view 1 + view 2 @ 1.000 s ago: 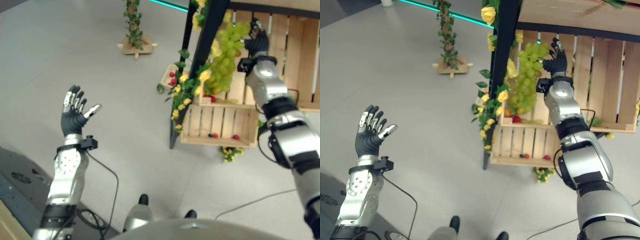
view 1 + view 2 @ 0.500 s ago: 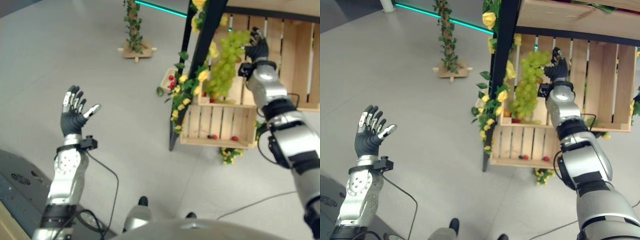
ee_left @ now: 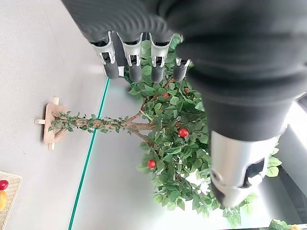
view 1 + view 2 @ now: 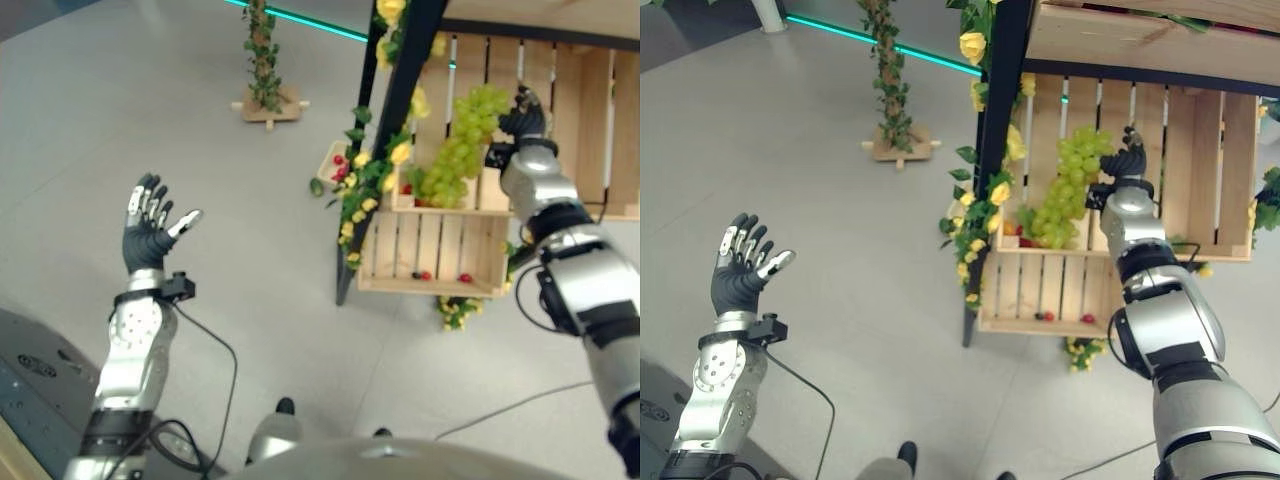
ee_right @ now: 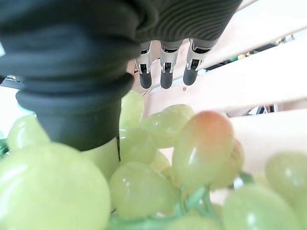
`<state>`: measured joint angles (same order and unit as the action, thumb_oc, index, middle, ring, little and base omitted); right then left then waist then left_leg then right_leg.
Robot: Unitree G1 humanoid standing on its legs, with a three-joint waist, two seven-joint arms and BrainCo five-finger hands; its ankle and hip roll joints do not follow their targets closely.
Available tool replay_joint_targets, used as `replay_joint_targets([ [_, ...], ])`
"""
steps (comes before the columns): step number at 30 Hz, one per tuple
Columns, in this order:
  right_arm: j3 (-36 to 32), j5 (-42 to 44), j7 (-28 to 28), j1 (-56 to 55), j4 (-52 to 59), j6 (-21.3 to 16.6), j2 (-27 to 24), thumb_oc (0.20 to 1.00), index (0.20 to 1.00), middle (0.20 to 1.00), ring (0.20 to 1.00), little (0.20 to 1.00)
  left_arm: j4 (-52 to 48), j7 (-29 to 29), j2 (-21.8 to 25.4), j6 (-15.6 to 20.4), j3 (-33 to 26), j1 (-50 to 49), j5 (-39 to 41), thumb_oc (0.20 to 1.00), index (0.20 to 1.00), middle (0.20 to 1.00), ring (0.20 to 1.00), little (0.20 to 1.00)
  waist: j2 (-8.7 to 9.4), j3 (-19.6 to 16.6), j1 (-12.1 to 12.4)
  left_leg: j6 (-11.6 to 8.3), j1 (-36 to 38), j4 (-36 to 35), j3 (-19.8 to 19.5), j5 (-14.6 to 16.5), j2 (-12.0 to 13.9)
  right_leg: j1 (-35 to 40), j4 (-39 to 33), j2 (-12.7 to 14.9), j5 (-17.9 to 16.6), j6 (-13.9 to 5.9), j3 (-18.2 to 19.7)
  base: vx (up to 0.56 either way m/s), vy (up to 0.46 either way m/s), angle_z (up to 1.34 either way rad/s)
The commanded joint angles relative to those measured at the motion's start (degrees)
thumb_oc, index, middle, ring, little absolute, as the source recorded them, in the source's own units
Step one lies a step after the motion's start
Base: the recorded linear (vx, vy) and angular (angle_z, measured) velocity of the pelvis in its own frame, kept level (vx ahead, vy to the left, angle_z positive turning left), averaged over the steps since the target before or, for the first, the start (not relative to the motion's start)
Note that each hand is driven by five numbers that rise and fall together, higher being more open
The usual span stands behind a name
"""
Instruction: Pick up the fruits from the basket on one side to the basket on the other side
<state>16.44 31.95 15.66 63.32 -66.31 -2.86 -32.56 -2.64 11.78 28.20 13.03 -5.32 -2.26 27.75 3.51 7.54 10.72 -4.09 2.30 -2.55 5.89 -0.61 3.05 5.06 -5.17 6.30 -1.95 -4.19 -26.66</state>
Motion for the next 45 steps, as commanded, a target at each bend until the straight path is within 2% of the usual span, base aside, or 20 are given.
replay_joint_targets([
  [1,6.9,-7.8,-0.2,9.3,-4.1,-0.3,-6.5,1.000,1.000,1.000,1.000,1.000,-2.9,0.0,4.2,1.9,0.1,-1.2,-1.4,1.000,1.000,1.000,1.000,1.000,1.08,-2.4,-0.9,2.42,-0.8,-2.1,1.4,1.8,-4.6,-0.7,4.2,-2.1,5.3,-0.90,-0.9,0.00,0.000,0.00],
  [5,15.1,-23.4,0.2,12.3,-3.2,3.0,-11.2,1.000,1.000,1.000,1.000,1.000,-3.0,-0.5,4.7,1.7,-0.4,-1.7,-2.2,1.000,1.000,1.000,1.000,1.000,1.40,-2.5,-1.4,2.46,-1.0,-2.2,1.5,1.7,-4.6,-0.9,4.1,-2.2,5.0,-1.03,-0.7,0.00,0.000,0.00],
  [6,15.1,-23.4,0.2,12.3,-3.2,3.0,-11.2,1.000,1.000,1.000,1.000,1.000,-3.0,-0.5,4.6,1.7,-0.4,-1.7,-2.2,1.000,1.000,1.000,1.000,1.000,1.39,-2.5,-1.4,2.46,-1.0,-2.2,1.5,1.7,-4.6,-0.9,4.1,-2.2,5.0,-1.03,-0.7,0.00,0.000,0.00],
  [7,18.1,-30.1,0.4,12.7,0.1,3.5,-13.6,1.000,1.000,1.000,1.000,1.000,-3.1,-0.7,4.7,1.7,-1.0,-1.8,-2.9,1.000,1.000,1.000,1.000,1.000,1.46,-2.5,-1.5,2.44,-1.0,-2.2,1.4,1.7,-4.6,-0.9,4.1,-2.2,5.0,-1.06,-0.7,0.00,0.000,0.00],
  [8,21.8,-40.8,1.5,12.8,3.0,4.8,-19.0,1.000,1.000,1.000,1.000,1.000,-3.1,-1.5,4.7,1.9,-1.3,-1.9,-4.2,1.000,1.000,1.000,1.000,1.000,1.69,-2.8,-1.6,2.43,-1.1,-2.2,1.3,1.8,-4.6,-0.8,4.0,-2.2,5.0,-1.19,-1.0,0.00,0.000,0.00],
  [14,34.2,-74.0,-0.5,13.7,9.1,10.5,-29.3,1.000,1.000,1.000,1.000,1.000,-2.1,-2.4,4.5,2.7,-1.5,-1.1,-7.5,1.000,1.000,1.000,1.000,1.000,2.02,-3.1,-1.5,2.30,-1.0,-2.2,0.9,2.2,-4.7,-0.5,3.9,-2.2,5.3,-1.43,-1.3,0.01,-0.001,0.00],
  [18,38.3,-84.5,-3.9,13.8,8.3,11.8,-31.7,1.000,1.000,1.000,1.000,1.000,-1.5,-2.6,4.2,2.8,-1.6,-1.0,-8.3,1.000,1.000,1.000,1.000,1.000,2.49,-3.4,-1.5,2.24,-0.9,-2.2,0.7,2.4,-4.7,-0.1,3.6,-2.2,5.3,-1.37,-1.6,0.01,-0.003,0.03],
  [22,40.0,-89.5,-5.8,14.5,11.2,11.9,-32.5,1.000,1.000,1.000,1.000,1.000,-1.4,-2.7,3.1,2.4,-2.0,-1.3,-9.5,1.000,1.000,1.000,1.000,1.000,2.63,-3.4,-1.8,2.26,-0.7,-2.3,0.7,2.6,-4.6,0.1,3.5,-2.2,5.3,-1.37,-1.4,0.00,0.000,0.00],
  [25,40.9,-92.1,-7.8,14.2,13.5,11.4,-33.3,1.000,1.000,1.000,1.000,1.000,-1.4,-3.1,3.0,2.1,-2.2,-1.4,-9.9,1.000,1.000,1.000,1.000,1.000,2.75,-3.5,-1.9,2.30,-0.6,-2.3,0.8,2.8,-4.5,0.1,3.6,-2.2,5.3,-1.39,-1.4,0.00,0.000,0.00],
  [28,40.0,-91.9,-7.4,14.2,14.7,11.7,-33.3,1.000,1.000,1.000,1.000,1.000,-1.3,-3.0,2.9,2.1,-2.3,-1.3,-9.9,1.000,1.000,1.000,1.000,1.000,2.83,-3.6,-2.0,2.33,-0.5,-2.3,0.9,2.8,-4.6,0.1,3.5,-2.2,5.3,-1.38,-1.2,0.00,0.000,0.00],
  [33,35.6,-86.5,-5.5,13.1,16.1,11.5,-32.7,1.000,1.000,1.000,1.000,1.000,-1.3,-2.9,2.5,2.2,-2.3,-1.2,-9.9,1.000,1.000,1.000,1.000,1.000,2.85,-3.5,-2.0,2.46,-0.4,-2.3,1.1,2.9,-4.6,0.1,3.6,-2.2,5.3,-1.39,-0.9,0.00,0.000,0.00],
  [34,34.4,-84.6,-4.9,12.9,15.8,11.5,-32.2,1.000,1.000,1.000,1.000,1.000,-1.3,-2.8,2.4,2.3,-2.3,-1.1,-9.8,1.000,1.000,1.000,1.000,1.000,2.76,-3.5,-2.0,2.49,-0.4,-2.2,1.1,2.9,-4.6,0.1,3.6,-2.2,5.3,-1.37,-0.8,0.00,0.000,0.00],
  [37,27.4,-71.0,-3.0,10.8,13.4,10.3,-28.5,1.000,1.000,1.000,1.000,1.000,-1.4,-2.5,2.2,2.3,-2.4,-0.8,-8.9,1.000,1.000,1.000,1.000,1.000,2.70,-3.4,-1.7,2.61,-0.3,-2.2,1.2,2.8,-4.6,0.0,3.7,-2.2,5.2,-1.32,-0.9,0.00,0.000,0.00],
  [40,21.0,-54.7,-0.8,9.6,11.4,6.7,-24.7,1.000,1.000,1.000,1.000,1.000,-1.2,-2.0,2.1,2.4,-2.3,-0.8,-7.6,1.000,1.000,1.000,1.000,1.000,2.90,-3.4,-1.6,2.66,-0.3,-2.2,1.2,2.7,-4.7,0.1,3.6,-2.2,5.1,-1.24,-0.8,0.00,0.000,0.00],
  [43,22.2,-49.1,-1.4,8.2,9.6,3.0,-24.0,1.000,1.000,1.000,1.000,1.000,-1.8,-2.5,2.1,3.1,-1.5,-0.8,-6.8,1.000,1.000,1.000,1.000,1.000,2.90,-3.2,-1.3,2.61,-0.1,-2.2,1.2,2.6,-4.7,0.2,3.7,-2.1,5.1,-1.32,-1.0,0.00,0.000,0.00],
  [45,22.0,-47.4,-2.3,7.0,16.3,1.2,-24.5,1.000,1.000,1.000,1.000,1.000,-2.1,-2.4,2.2,3.3,-2.2,-1.2,-6.8,1.000,1.000,1.000,1.000,1.000,2.72,-3.2,-1.6,2.56,0.0,-2.3,1.3,2.6,-4.6,0.2,3.6,-2.1,5.0,-1.38,-0.9,0.00,0.000,0.00],
])
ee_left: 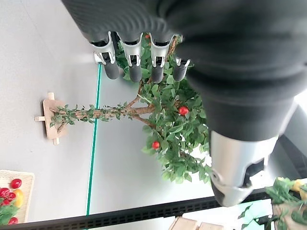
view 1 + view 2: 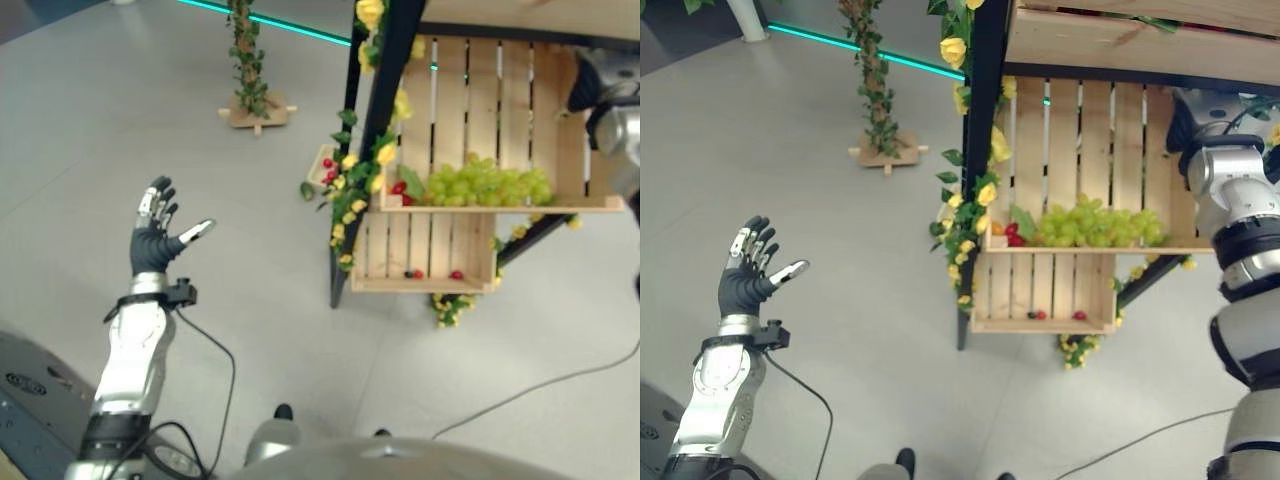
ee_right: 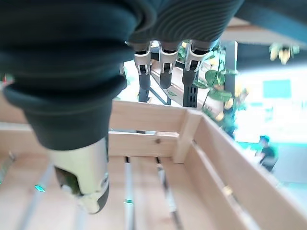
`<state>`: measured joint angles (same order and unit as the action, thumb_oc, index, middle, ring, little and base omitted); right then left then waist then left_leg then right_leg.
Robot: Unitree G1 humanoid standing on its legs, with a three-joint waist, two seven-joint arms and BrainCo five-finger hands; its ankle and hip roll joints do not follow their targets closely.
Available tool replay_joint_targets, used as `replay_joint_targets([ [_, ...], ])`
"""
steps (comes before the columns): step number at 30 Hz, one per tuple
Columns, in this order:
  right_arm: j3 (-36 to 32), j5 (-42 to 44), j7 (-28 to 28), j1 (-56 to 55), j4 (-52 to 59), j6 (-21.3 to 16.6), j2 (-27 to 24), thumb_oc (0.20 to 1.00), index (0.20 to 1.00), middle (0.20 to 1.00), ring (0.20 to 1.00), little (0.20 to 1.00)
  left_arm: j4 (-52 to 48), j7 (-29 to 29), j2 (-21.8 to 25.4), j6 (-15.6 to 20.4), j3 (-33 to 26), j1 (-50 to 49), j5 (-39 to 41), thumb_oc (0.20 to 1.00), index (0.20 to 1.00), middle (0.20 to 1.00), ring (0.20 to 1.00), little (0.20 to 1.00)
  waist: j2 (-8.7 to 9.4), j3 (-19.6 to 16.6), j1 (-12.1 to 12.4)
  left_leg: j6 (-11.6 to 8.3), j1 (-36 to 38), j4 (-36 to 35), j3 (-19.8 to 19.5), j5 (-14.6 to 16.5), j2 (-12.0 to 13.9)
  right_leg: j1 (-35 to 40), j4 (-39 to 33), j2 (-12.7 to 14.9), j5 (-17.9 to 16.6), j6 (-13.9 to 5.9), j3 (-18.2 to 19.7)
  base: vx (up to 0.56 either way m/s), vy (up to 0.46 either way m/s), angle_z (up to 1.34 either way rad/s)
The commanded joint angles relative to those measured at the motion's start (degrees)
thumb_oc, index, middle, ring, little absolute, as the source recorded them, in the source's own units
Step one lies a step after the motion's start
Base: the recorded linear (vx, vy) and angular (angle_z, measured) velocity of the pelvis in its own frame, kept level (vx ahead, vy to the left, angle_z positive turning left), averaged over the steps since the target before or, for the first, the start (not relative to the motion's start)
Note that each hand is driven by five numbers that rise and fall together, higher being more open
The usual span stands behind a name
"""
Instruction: Pick up the fruits from the basket on one side to the basket on the other side
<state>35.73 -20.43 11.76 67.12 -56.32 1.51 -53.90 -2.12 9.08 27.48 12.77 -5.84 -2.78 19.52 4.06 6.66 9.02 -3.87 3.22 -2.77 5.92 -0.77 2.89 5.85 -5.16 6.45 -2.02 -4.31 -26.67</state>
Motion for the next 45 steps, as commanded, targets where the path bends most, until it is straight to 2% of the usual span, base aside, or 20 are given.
replay_joint_targets([
  [1,2.0,4.8,0.8,1.6,10.2,-3.6,-3.9,1.000,1.000,1.000,1.000,1.000,-2.6,0.3,3.0,3.7,-2.0,-1.0,1.3,1.000,1.000,1.000,1.000,1.000,2.14,-2.3,0.0,2.34,-0.8,-2.1,1.3,2.8,-4.5,-0.5,3.7,-2.2,5.1,-1.27,-0.9,0.00,0.000,0.00],
  [8,-6.9,3.4,-2.4,-12.5,30.2,-7.3,-8.2,1.000,1.000,1.000,1.000,1.000,-2.5,-0.2,2.2,4.2,-3.1,-1.4,0.5,1.000,1.000,1.000,1.000,1.000,1.36,-2.5,-0.8,2.32,-0.5,-2.2,1.3,2.9,-4.6,-0.1,3.7,-2.1,5.2,-1.31,-1.1,0.00,0.000,0.00],
  [14,-17.9,5.2,-6.5,-28.3,44.9,-11.1,-11.5,1.000,1.000,1.000,1.000,1.000,-2.9,-1.3,1.9,4.1,-4.3,-2.3,-0.3,1.000,1.000,1.000,1.000,1.000,0.99,-2.9,-1.8,2.30,0.0,-2.1,1.4,3.1,-4.6,0.3,3.8,-1.9,5.2,-1.48,-1.4,0.00,0.000,0.00],
  [18,-28.7,7.9,-9.2,-43.3,53.0,-13.1,-10.3,1.000,1.000,1.000,1.000,1.000,-3.1,-2.0,1.5,4.0,-5.0,-3.5,-0.6,1.000,1.000,1.000,1.000,1.000,0.94,-3.5,-2.3,2.35,0.5,-2.1,1.5,3.3,-4.6,0.8,4.1,-1.8,5.4,-1.60,-1.5,0.00,0.000,0.00],
  [19,-28.7,7.9,-9.2,-43.3,53.0,-13.1,-10.3,1.000,1.000,1.000,1.000,1.000,-3.1,-2.0,1.5,4.0,-5.0,-3.5,-0.6,1.000,1.000,1.000,1.000,1.000,0.94,-3.5,-2.3,2.35,0.5,-2.1,1.5,3.3,-4.6,0.8,4.1,-1.8,5.4,-1.60,-1.5,0.00,0.000,0.00],
  [21,-35.2,9.1,-10.8,-52.3,57.2,-14.2,-9.4,1.000,1.000,1.000,1.000,1.000,-3.4,-2.4,1.2,3.7,-6.1,-4.2,-1.1,1.000,1.000,1.000,1.000,1.000,0.85,-3.7,-2.9,2.30,0.7,-2.1,1.6,3.4,-4.6,0.9,4.3,-1.8,5.5,-1.63,-1.6,0.00,0.000,0.00],
  [22,-35.6,9.1,-10.9,-52.7,57.4,-14.2,-9.4,1.000,1.000,1.000,1.000,1.000,-3.4,-2.4,1.3,3.7,-6.0,-4.2,-1.1,1.000,1.000,1.000,1.000,1.000,0.90,-3.7,-2.8,2.30,0.7,-2.1,1.6,3.4,-4.6,0.9,4.3,-1.8,5.5,-1.63,-1.6,0.00,0.000,0.00],
  [23,-40.4,9.8,-11.3,-59.6,60.3,-15.1,-7.6,1.000,1.000,1.000,1.000,1.000,-3.6,-2.2,1.1,3.9,-7.3,-4.8,-1.6,1.000,1.000,1.000,1.000,1.000,0.72,-3.8,-3.2,2.29,0.9,-2.1,1.7,3.4,-4.5,0.8,4.5,-1.8,5.6,-1.65,-1.6,0.00,0.000,0.00],
  [28,-48.2,9.0,-12.8,-72.7,64.2,-16.6,-4.2,1.000,1.000,1.000,1.000,1.000,-3.4,-2.4,0.2,4.1,-9.5,-6.4,-2.2,1.000,1.000,1.000,1.000,1.000,0.48,-3.9,-4.9,2.26,1.0,-2.1,2.0,3.5,-4.5,0.8,4.8,-1.7,5.6,-1.65,-1.5,0.00,-0.001,0.00],
  [31,-50.5,9.6,-12.4,-76.7,63.4,-17.1,-2.4,1.000,1.000,1.000,1.000,1.000,-3.3,-2.3,0.1,4.4,-10.0,-7.1,-2.5,1.000,1.000,1.000,1.000,1.000,0.41,-3.9,-5.2,2.27,1.0,-2.1,2.1,3.5,-4.5,0.6,4.8,-1.7,5.5,-1.72,-1.3,0.00,0.000,0.00],
  [35,-53.0,14.7,-14.5,-84.1,63.4,-18.8,3.0,1.000,1.000,1.000,1.000,1.000,-2.7,-2.0,-0.6,4.8,-11.7,-9.0,-2.7,1.000,1.000,1.000,1.000,1.000,0.07,-3.9,-6.4,2.34,0.8,-2.1,2.6,3.4,-4.5,0.1,5.0,-1.7,5.4,-1.82,-0.8,0.00,0.002,-0.01],
  [37,-53.6,22.5,-15.6,-86.1,58.2,-18.3,9.1,1.000,1.000,1.000,1.000,1.000,-2.2,-2.0,-0.9,5.0,-12.4,-10.3,-2.6,1.000,1.000,1.000,1.000,1.000,0.00,-4.1,-6.7,2.43,0.8,-2.1,2.7,3.4,-4.5,0.1,5.1,-1.7,5.4,-1.83,-0.7,-0.01,0.011,-0.05],
  [39,-55.5,25.9,-15.1,-88.9,53.3,-18.2,14.1,1.000,1.000,1.000,1.000,1.000,-1.3,-1.9,-1.3,5.3,-14.1,-12.3,-2.4,1.000,1.000,1.000,1.000,1.000,-0.14,-4.2,-7.2,2.49,0.9,-2.1,3.0,3.5,-4.5,0.0,5.1,-1.6,5.5,-1.77,-0.5,0.00,0.015,-0.04],
  [41,-57.3,30.9,-11.7,-89.8,41.1,-17.2,20.9,1.000,1.000,1.000,1.000,1.000,0.9,-1.3,-1.7,5.4,-15.4,-13.6,-2.8,1.000,1.000,1.000,1.000,1.000,-0.61,-4.4,-7.8,2.60,1.1,-2.2,3.2,3.7,-4.6,0.1,5.3,-1.5,5.6,-1.77,-0.2,0.01,0.026,-0.09],
  [42,-57.2,31.0,-11.7,-89.6,40.9,-17.4,20.9,1.000,1.000,1.000,1.000,1.000,0.9,-1.2,-1.7,5.5,-15.4,-13.5,-2.8,1.000,1.000,1.000,1.000,1.000,-0.55,-4.3,-7.8,2.60,1.1,-2.2,3.2,3.7,-4.6,0.0,5.3,-1.5,5.6,-1.77,-0.2,0.01,0.023,-0.08],
  [45,-58.7,34.5,-8.3,-88.3,32.2,-17.9,24.9,1.000,1.000,1.000,1.000,1.000,3.4,-0.3,-2.2,5.6,-16.5,-13.6,-3.2,1.000,1.000,1.000,1.000,1.000,-0.90,-4.5,-7.9,2.70,1.3,-2.2,3.4,4.0,-4.6,0.0,5.6,-1.5,5.7,-1.75,0.1,0.00,0.004,-0.02],
])
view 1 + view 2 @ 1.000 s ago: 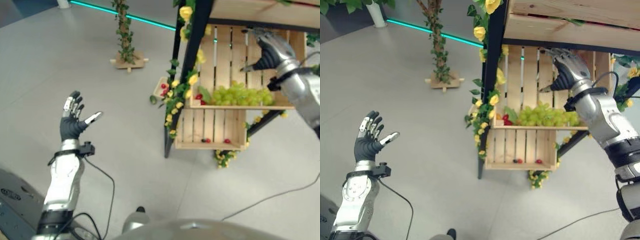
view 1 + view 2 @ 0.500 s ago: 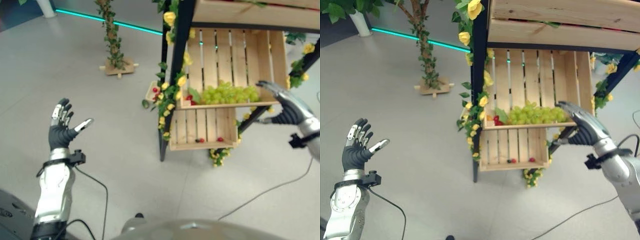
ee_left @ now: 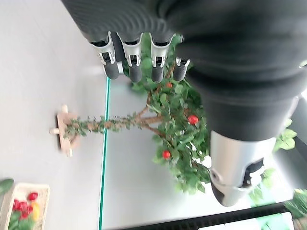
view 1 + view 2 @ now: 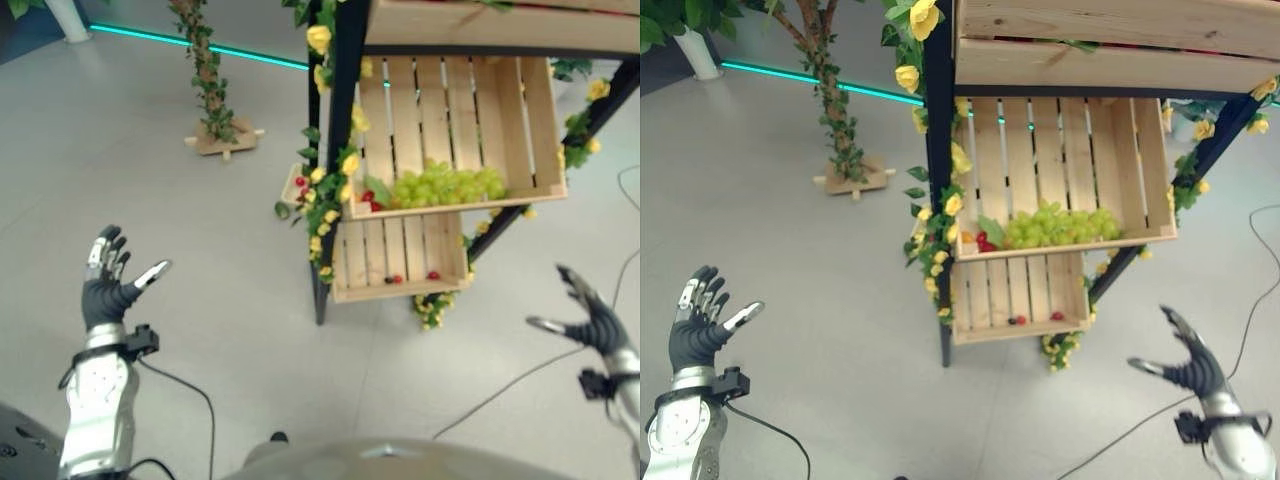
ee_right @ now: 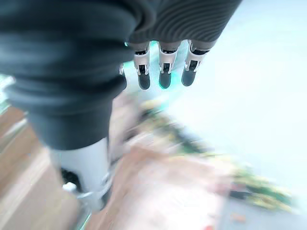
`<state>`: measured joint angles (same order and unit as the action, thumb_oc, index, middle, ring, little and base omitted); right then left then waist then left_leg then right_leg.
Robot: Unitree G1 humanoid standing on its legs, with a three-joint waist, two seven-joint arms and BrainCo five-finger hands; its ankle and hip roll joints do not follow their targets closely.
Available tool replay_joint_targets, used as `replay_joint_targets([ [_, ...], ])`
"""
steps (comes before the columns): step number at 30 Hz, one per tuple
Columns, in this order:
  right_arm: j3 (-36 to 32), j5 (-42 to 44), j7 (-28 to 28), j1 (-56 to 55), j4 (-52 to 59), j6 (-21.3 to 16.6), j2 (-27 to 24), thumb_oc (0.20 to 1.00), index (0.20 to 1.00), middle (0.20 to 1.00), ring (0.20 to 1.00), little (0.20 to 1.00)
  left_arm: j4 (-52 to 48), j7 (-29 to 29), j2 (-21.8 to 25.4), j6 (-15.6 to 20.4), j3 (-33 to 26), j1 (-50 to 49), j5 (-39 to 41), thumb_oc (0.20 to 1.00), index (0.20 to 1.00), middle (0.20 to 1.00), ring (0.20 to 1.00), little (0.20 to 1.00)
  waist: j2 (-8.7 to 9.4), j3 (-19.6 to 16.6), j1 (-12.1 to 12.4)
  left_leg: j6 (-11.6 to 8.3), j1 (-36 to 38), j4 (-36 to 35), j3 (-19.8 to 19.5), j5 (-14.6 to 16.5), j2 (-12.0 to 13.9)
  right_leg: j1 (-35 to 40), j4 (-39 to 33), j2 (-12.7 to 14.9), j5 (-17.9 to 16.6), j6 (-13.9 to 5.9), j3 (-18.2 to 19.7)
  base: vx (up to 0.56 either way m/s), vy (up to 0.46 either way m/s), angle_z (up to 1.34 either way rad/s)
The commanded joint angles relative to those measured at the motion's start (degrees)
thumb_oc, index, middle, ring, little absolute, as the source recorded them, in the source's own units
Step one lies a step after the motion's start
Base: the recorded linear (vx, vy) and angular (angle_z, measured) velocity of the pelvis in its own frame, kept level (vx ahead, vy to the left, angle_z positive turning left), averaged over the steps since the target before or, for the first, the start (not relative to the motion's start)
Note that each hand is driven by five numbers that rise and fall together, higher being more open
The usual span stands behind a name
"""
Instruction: Pick up the fruits from the basket on one side to the basket on the other side
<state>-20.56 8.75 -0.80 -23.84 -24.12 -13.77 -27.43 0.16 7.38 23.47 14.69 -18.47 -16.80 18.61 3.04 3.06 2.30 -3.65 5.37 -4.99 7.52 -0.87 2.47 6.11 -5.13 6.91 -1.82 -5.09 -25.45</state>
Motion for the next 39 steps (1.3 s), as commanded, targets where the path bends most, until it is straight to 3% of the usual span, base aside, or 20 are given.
replay_joint_targets([
  [1,-2.8,5.7,5.1,3.3,-0.3,-2.5,-1.0,1.000,1.000,1.000,1.000,1.000,1.8,1.6,1.6,3.6,-4.1,0.3,-2.3,1.000,1.000,1.000,1.000,1.000,-0.01,-1.0,-1.2,2.51,-0.7,0.0,1.8,4.1,-4.2,-0.2,5.6,-1.9,5.6,-1.00,-1.1,0.00,0.000,0.00],
  [4,-5.8,11.6,9.2,6.9,-5.6,-3.9,1.2,1.000,1.000,1.000,1.000,1.000,3.5,2.8,1.3,3.9,-4.4,1.3,-2.6,1.000,1.000,1.000,1.000,1.000,-0.36,-1.2,-1.0,2.56,-0.6,0.0,1.9,4.3,-4.3,-0.1,5.7,-1.7,5.6,-1.07,-1.0,0.01,0.007,-0.02],
  [9,-5.9,15.8,8.7,8.6,-1.0,-5.7,3.2,1.000,1.000,1.000,1.000,1.000,2.5,2.6,0.9,4.7,-4.0,1.8,-1.2,1.000,1.000,1.000,1.000,1.000,-0.55,-1.1,-0.7,2.52,-0.8,0.0,1.7,4.2,-4.4,-0.3,5.5,-1.6,5.4,-1.11,-1.0,0.00,0.003,-0.01],
  [12,-3.1,21.9,1.7,8.9,6.4,-6.6,4.1,1.000,1.000,1.000,1.000,1.000,0.9,-2.3,2.6,5.4,-3.0,1.5,3.5,1.000,1.000,1.000,1.000,1.000,-0.54,-0.8,-0.5,2.58,-1.1,0.0,1.5,3.9,-4.4,-0.9,5.6,-1.4,5.1,-1.19,-0.8,-0.01,0.010,0.00],
  [14,-2.0,26.6,-5.9,7.8,12.6,-6.1,3.1,1.000,1.000,1.000,1.000,1.000,-1.2,-12.5,5.6,4.7,-1.9,-0.5,12.9,1.000,1.000,1.000,1.000,1.000,-0.48,-0.7,-0.3,2.71,-1.2,0.0,1.4,3.7,-4.6,-1.1,5.9,-1.2,5.0,-1.29,-0.8,-0.01,0.045,0.00],
  [19,2.7,34.7,-14.9,9.4,22.6,-4.9,1.6,1.000,1.000,1.000,1.000,1.000,-3.8,-22.9,13.0,3.4,0.3,-2.9,18.1,1.000,1.000,1.000,1.000,1.000,-0.02,-1.1,0.8,2.92,-1.4,0.0,0.7,3.5,-5.2,-1.3,6.4,-0.6,4.5,-1.81,-1.0,0.00,0.056,0.00],
  [23,8.6,37.8,-22.5,9.9,31.3,-2.1,-2.9,1.000,1.000,1.000,1.000,1.000,-7.5,-31.8,21.0,1.1,1.9,-4.6,23.3,1.000,1.000,1.000,1.000,1.000,0.62,-1.5,2.2,3.42,-1.7,0.0,-0.2,3.4,-6.0,-1.7,7.4,0.4,3.9,-2.50,-1.7,0.00,0.084,0.07],
  [25,10.1,37.8,-23.5,10.2,32.6,-1.6,-4.1,1.000,1.000,1.000,1.000,1.000,-7.8,-32.8,22.3,0.5,2.7,-4.4,24.3,1.000,1.000,1.000,1.000,1.000,0.71,-1.5,2.5,3.55,-1.7,0.1,-0.5,3.5,-6.1,-1.7,7.7,0.6,3.8,-2.55,-1.9,0.00,0.071,0.14],
  [29,16.1,38.7,-29.1,11.3,38.8,1.1,-10.9,1.000,1.000,1.000,1.000,1.000,-9.9,-38.0,29.4,-1.2,6.0,-4.3,26.2,1.000,1.000,1.000,1.000,1.000,1.12,-1.8,3.5,4.04,-1.5,0.2,-1.6,3.6,-6.8,-1.7,9.3,1.8,3.8,-3.08,-2.4,0.02,0.088,0.15],
  [32,21.1,40.5,-31.1,14.3,41.4,2.3,-14.0,1.000,1.000,1.000,1.000,1.000,-12.3,-40.2,34.8,-1.9,9.5,-2.6,26.7,1.000,1.000,1.000,1.000,1.000,0.73,-1.6,4.2,4.86,-1.3,0.5,-3.2,3.8,-7.4,-2.8,14.4,3.6,3.6,-3.38,-2.6,0.02,0.142,0.21],
  [33,24.4,40.3,-32.0,16.4,43.2,2.4,-16.1,1.000,1.000,1.000,1.000,1.000,-13.4,-41.2,36.5,-2.1,11.8,-0.9,28.0,1.000,1.000,1.000,1.000,1.000,0.14,-1.0,4.3,5.79,-0.6,0.9,-4.5,4.1,-7.9,-4.4,20.0,5.4,2.6,-3.46,-1.7,0.03,0.160,0.36],
  [37,27.9,40.3,-33.4,19.1,45.3,2.9,-19.0,1.000,1.000,1.000,1.000,1.000,-15.9,-42.4,39.0,-2.5,14.8,1.2,29.5,1.000,1.000,1.000,1.000,1.000,-0.90,0.3,4.2,7.45,0.9,1.2,-6.8,4.5,-8.7,-6.5,28.0,7.8,0.8,-3.11,0.6,0.03,0.136,0.39],
  [38,30.0,39.8,-33.7,20.6,45.3,2.9,-20.2,1.000,1.000,1.000,1.000,1.000,-17.3,-43.3,40.4,-2.7,17.3,2.5,30.1,1.000,1.000,1.000,1.000,1.000,-1.58,0.9,3.4,7.47,1.2,1.7,-9.2,4.4,-8.2,-9.1,30.8,5.6,3.0,-2.31,5.4,0.01,0.040,0.61],
  [39,29.9,39.8,-33.7,20.6,45.2,2.9,-20.2,1.000,1.000,1.000,1.000,1.000,-17.2,-43.3,40.4,-2.7,17.4,2.6,30.1,1.000,1.000,1.000,1.000,1.000,-1.64,0.7,3.4,7.46,1.0,1.7,-9.2,4.4,-8.1,-9.3,30.6,5.5,2.8,-2.26,5.3,0.01,0.003,0.73],
])
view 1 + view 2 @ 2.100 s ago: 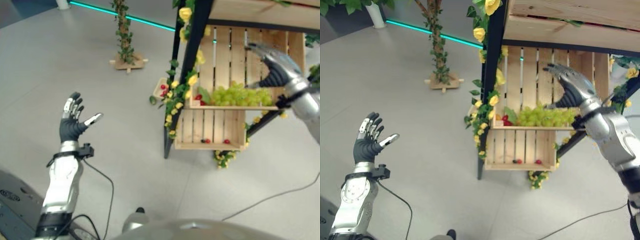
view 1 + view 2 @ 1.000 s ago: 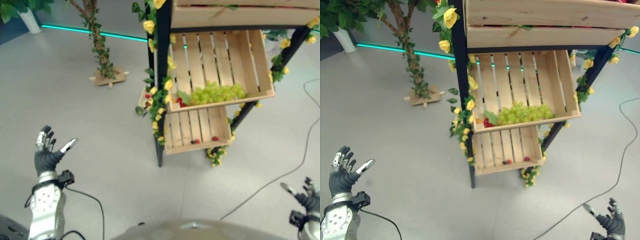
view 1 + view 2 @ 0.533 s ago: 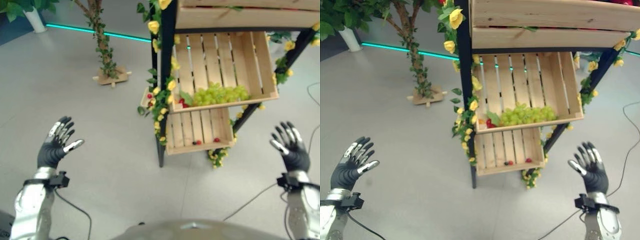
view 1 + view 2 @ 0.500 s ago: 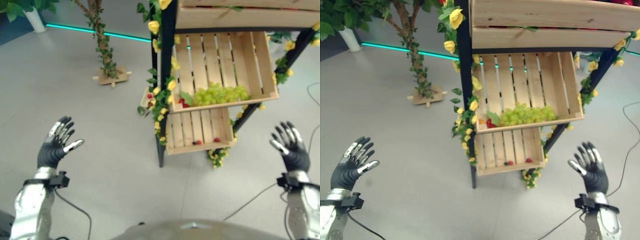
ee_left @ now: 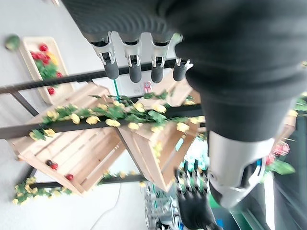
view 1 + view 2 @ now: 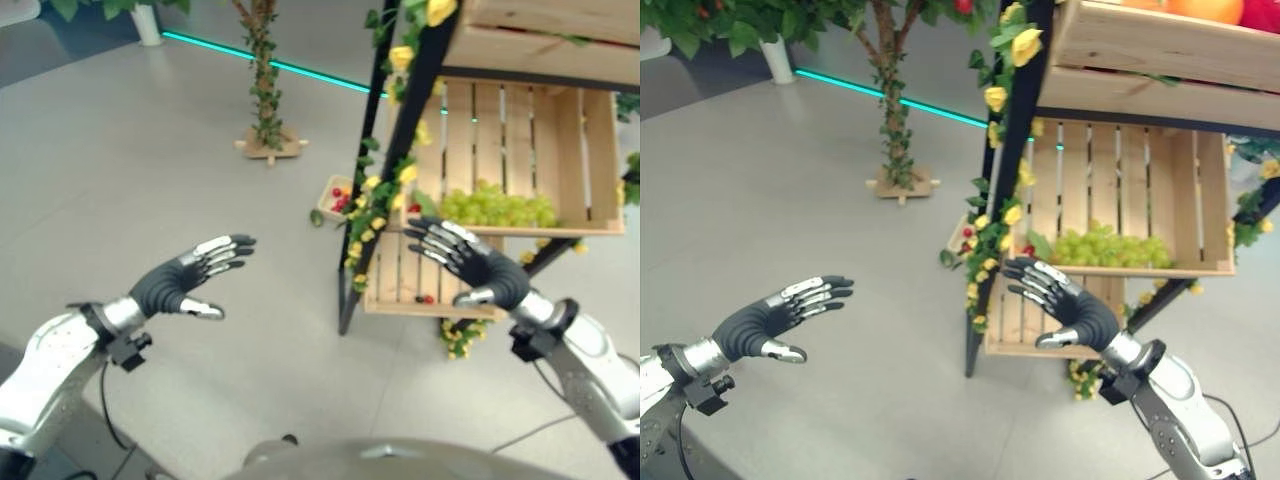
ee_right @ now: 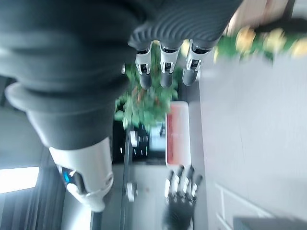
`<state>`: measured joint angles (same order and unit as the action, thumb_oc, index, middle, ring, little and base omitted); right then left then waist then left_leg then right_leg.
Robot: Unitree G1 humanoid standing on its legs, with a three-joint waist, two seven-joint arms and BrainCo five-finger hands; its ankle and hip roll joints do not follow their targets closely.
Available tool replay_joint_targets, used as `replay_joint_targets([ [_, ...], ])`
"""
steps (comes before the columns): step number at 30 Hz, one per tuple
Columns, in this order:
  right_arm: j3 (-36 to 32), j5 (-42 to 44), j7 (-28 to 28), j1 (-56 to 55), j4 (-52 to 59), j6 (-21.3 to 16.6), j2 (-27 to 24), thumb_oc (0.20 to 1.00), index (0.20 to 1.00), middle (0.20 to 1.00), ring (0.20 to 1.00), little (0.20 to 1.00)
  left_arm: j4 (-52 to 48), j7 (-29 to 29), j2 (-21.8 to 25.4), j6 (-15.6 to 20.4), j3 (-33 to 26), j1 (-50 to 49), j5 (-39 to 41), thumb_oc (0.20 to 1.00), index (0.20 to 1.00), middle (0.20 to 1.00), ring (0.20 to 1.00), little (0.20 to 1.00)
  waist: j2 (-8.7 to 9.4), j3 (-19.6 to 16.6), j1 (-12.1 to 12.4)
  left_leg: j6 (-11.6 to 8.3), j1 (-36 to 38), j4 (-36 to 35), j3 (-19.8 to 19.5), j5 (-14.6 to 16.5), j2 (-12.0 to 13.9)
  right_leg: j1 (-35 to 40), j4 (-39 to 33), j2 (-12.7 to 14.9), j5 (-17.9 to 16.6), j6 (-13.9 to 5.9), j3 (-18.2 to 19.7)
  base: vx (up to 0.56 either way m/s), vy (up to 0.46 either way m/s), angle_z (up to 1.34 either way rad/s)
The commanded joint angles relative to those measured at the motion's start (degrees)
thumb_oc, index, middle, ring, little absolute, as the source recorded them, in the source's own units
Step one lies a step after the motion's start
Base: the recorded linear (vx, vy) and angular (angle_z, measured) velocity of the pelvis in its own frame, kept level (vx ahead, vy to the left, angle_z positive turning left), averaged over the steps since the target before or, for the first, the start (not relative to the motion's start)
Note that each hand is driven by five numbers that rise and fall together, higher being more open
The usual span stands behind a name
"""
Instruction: Pick up the fruits from the basket on one side to the basket on the other side
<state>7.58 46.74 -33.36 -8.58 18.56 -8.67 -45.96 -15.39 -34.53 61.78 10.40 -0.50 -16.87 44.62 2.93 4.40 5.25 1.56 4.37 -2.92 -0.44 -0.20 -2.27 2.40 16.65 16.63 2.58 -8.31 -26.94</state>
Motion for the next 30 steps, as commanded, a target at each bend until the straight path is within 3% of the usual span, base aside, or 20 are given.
replay_joint_targets([
  [1,1.8,1.7,-1.4,5.7,2.8,-2.1,-2.2,1.000,1.000,1.000,1.000,1.000,-1.7,-1.5,1.8,1.5,0.2,3.3,4.7,1.000,1.000,1.000,1.000,1.000,-1.74,-0.6,0.0,2.00,2.3,-0.7,-1.9,3.6,-3.0,-6.7,7.7,-6.4,0.6,1.60,9.3,0.02,-0.034,0.79],
  [3,1.7,2.5,-2.1,5.6,3.8,-1.6,-4.0,1.000,1.000,1.000,1.000,1.000,-2.3,-2.1,2.5,1.1,1.9,4.6,5.9,1.000,1.000,1.000,1.000,1.000,-1.63,-0.6,-1.0,1.02,2.3,-0.6,-4.2,3.1,-2.9,-8.2,1.3,-10.7,2.7,1.84,15.7,0.07,-0.101,0.80],
  [5,1.5,3.3,-2.1,6.1,4.7,-2.0,-6.0,1.000,1.000,1.000,1.000,1.000,-2.8,-2.2,4.5,1.1,3.6,7.0,6.5,1.000,1.000,1.000,1.000,1.000,-1.28,-0.2,-1.8,0.31,1.4,0.4,-7.2,3.1,-3.4,-8.5,-4.7,-12.0,0.8,0.54,21.9,0.09,-0.137,1.07],
  [7,0.9,4.2,-2.7,6.1,6.0,-1.9,-7.8,1.000,1.000,1.000,1.000,1.000,-2.6,-2.0,5.2,1.4,5.6,10.1,7.8,1.000,1.000,1.000,1.000,1.000,-0.78,-0.1,-3.5,-0.32,0.9,1.1,-11.0,2.8,-3.9,-9.7,-7.5,-15.4,-0.2,-0.06,31.7,0.14,-0.166,1.35],
  [8,0.6,4.8,-2.6,6.4,6.4,-2.1,-8.4,1.000,1.000,1.000,1.000,1.000,-2.8,-1.2,4.2,2.1,5.3,9.8,7.7,1.000,1.000,1.000,1.000,1.000,-0.33,0.1,-2.9,-0.67,0.6,1.6,-12.8,2.9,-3.9,-10.0,-8.1,-15.6,-0.9,-0.20,32.6,0.15,-0.203,1.11],
  [10,-1.6,5.9,-2.9,4.7,7.7,-1.9,-8.6,1.000,1.000,1.000,1.000,1.000,-3.8,-1.1,3.5,1.9,5.0,9.5,7.3,1.000,1.000,1.000,1.000,1.000,0.49,-0.6,-2.9,-1.31,0.7,1.6,-15.8,3.1,-3.9,-7.6,-10.7,-14.0,-1.0,0.51,27.9,0.16,-0.250,1.34],
  [14,-3.2,7.5,-2.9,5.3,7.1,-2.3,-9.4,1.000,1.000,1.000,1.000,1.000,-3.8,-0.8,1.1,1.4,7.2,10.8,8.7,1.000,1.000,1.000,1.000,1.000,1.15,-1.5,-2.3,-3.49,-0.9,4.6,-20.2,3.9,-2.4,-4.4,-12.3,-14.0,0.0,1.50,22.1,0.14,-0.291,1.42],
  [16,-4.7,9.0,-2.6,4.8,7.0,-2.2,-9.5,1.000,1.000,1.000,1.000,1.000,-5.2,-0.7,-0.1,0.4,8.3,11.0,10.2,1.000,1.000,1.000,1.000,1.000,1.48,-0.9,-1.6,-4.82,-3.3,7.8,-22.6,4.2,-1.5,-2.4,-13.3,-14.7,0.7,2.92,18.7,0.05,-0.304,1.27],
  [21,-6.4,9.5,-2.7,3.8,7.2,-1.7,-9.4,1.000,1.000,1.000,1.000,1.000,-7.0,-0.5,-1.7,-0.2,7.5,9.5,10.7,1.000,1.000,1.000,1.000,1.000,1.64,-0.6,-0.3,-6.67,-4.4,8.0,-24.4,3.0,-0.3,0.3,-14.6,-15.6,1.6,4.29,13.4,0.00,-0.177,1.21],
  [24,-7.3,9.2,-2.3,3.7,6.7,-1.7,-9.3,1.000,1.000,1.000,1.000,1.000,-6.8,-0.4,-3.0,-0.4,7.9,9.6,10.9,1.000,1.000,1.000,1.000,1.000,1.71,-0.3,-0.2,-6.95,-5.8,6.8,-21.6,1.4,0.3,1.2,-15.7,-15.2,1.9,4.32,10.2,-0.08,-0.052,0.80],
  [26,-8.7,8.7,-1.8,3.5,6.6,-1.9,-8.7,1.000,1.000,1.000,1.000,1.000,-6.1,0.5,-4.1,-0.1,7.7,11.1,10.6,1.000,1.000,1.000,1.000,1.000,2.06,0.2,-1.3,-5.90,-9.4,7.7,-10.7,0.2,0.7,0.9,-15.8,-14.1,1.3,3.58,8.0,-0.13,0.026,0.92],
  [28,-8.8,8.6,-1.6,4.1,6.0,-1.8,-7.6,1.000,1.000,1.000,1.000,1.000,-5.1,0.3,-4.9,-0.3,8.1,13.4,10.8,1.000,1.000,1.000,1.000,1.000,2.28,0.8,-2.2,-5.05,-10.5,10.7,0.7,1.7,1.7,0.5,-15.7,-13.2,0.6,3.27,6.3,-0.12,0.034,0.70],
  [30,-9.6,8.1,-1.5,3.6,6.0,-1.9,-6.5,1.000,1.000,1.000,1.000,1.000,-4.3,0.0,-5.5,-0.5,8.0,14.8,10.8,1.000,1.000,1.000,1.000,1.000,2.20,0.3,-3.3,-4.27,-11.0,12.5,9.0,2.8,2.9,0.3,-16.2,-12.9,0.5,3.41,4.2,-0.06,0.044,0.53],
])
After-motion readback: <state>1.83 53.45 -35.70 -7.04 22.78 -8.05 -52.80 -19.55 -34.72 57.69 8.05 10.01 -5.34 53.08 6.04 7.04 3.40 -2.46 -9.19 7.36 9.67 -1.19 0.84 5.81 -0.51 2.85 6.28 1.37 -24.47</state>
